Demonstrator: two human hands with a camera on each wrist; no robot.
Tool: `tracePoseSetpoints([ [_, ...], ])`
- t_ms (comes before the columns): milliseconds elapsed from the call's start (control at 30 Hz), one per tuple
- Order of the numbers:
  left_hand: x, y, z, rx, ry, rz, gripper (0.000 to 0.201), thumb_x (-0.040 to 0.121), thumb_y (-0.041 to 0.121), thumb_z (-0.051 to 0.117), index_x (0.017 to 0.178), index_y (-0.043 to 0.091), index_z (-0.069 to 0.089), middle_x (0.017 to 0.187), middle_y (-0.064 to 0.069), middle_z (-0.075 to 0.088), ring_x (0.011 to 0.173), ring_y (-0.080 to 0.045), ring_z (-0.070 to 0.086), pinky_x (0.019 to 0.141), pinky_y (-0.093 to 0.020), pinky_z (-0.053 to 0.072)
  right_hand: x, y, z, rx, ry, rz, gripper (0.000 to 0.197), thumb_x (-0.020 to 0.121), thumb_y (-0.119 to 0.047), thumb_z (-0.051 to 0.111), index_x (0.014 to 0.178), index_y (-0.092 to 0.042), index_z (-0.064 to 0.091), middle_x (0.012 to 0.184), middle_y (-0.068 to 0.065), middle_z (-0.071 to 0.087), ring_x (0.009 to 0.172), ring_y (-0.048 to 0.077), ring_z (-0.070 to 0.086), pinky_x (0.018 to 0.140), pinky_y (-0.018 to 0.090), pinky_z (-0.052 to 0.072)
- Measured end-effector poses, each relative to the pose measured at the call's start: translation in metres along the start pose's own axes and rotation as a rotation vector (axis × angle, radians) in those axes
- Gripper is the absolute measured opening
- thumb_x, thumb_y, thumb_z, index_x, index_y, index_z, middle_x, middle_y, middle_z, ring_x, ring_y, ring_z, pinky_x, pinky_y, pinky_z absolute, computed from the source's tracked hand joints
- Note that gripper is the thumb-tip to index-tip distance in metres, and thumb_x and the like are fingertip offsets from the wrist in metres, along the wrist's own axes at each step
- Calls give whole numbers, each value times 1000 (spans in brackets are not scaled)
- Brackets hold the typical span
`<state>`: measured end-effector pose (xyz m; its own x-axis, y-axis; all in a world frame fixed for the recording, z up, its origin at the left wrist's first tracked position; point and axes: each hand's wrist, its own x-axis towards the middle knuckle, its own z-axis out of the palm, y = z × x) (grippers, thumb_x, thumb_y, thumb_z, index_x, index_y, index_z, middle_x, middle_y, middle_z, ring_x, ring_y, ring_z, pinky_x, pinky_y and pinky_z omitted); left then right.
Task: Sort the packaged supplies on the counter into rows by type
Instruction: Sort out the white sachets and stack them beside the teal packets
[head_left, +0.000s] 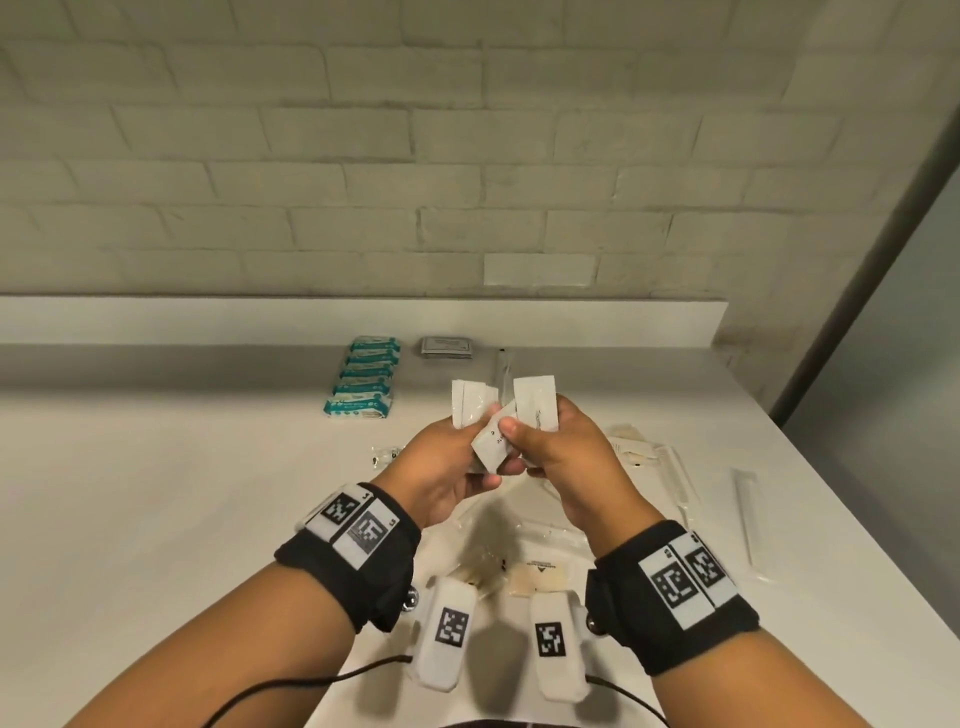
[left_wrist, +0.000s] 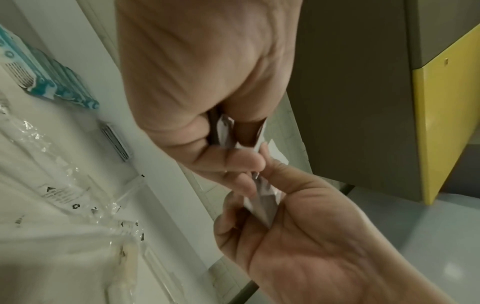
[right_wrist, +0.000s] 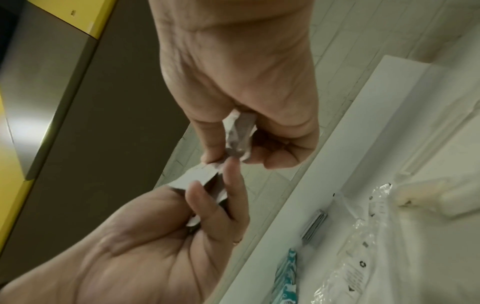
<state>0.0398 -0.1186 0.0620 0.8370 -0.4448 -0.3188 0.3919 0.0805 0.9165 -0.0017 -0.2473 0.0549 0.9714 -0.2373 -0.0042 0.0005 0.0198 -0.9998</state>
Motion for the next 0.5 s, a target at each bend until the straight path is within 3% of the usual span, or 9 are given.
tracePoseSetpoints([
  [100, -6, 3, -9, -23, -43, -22, 42, 98, 45, 43, 110, 11, 65, 95, -12, 74, 77, -22, 71, 49, -19, 51, 1, -2, 0, -27, 9, 11, 21, 90, -10, 63, 110, -5, 58, 81, 5, 67, 71, 23, 58, 56, 25, 42],
  [233, -9, 4, -17, -13, -106, 22, 18, 94, 12, 58, 110, 7, 64, 99, -12, 74, 82, -22, 73, 61, -21, 59, 5, -5, -5, -144, 65, -10, 26, 92, -18, 62, 116, -15, 53, 96, 3, 68, 80, 19, 64, 62, 27, 49],
  [300, -6, 3, -18, -89, -68, 55, 15, 91, 3, 60, 105, 5, 64, 98, -12, 74, 83, -25, 73, 69, -25, 61, 7, -5, -8, -15, 100, -19, 27, 93, -21, 61, 118, -14, 53, 104, 8, 69, 89, 25, 67, 66, 34, 53],
  [367, -3, 3, -19, -123, -47, 81, 15, 89, 2, 62, 103, 3, 64, 98, -13, 72, 84, -25, 72, 71, -27, 60, 6, -7, -9, 171, 42, 13, 29, 95, -20, 58, 121, -8, 55, 107, 16, 69, 86, 28, 69, 63, 33, 55],
  [433, -2, 2, -18, -86, -78, 85, 18, 88, 3, 63, 106, 2, 64, 97, -11, 71, 84, -21, 70, 69, -24, 60, 3, -4, -4, 211, -40, 28, 29, 95, -18, 58, 120, -4, 58, 108, 20, 69, 90, 31, 69, 72, 37, 57],
  [500, -3, 2, -15, -53, -117, 86, 24, 89, 3, 62, 113, 0, 62, 97, -11, 69, 85, -20, 69, 69, -23, 60, 2, -3, 2, 140, -14, -5, 24, 93, -16, 60, 114, -4, 61, 105, 16, 71, 94, 29, 69, 82, 37, 55],
])
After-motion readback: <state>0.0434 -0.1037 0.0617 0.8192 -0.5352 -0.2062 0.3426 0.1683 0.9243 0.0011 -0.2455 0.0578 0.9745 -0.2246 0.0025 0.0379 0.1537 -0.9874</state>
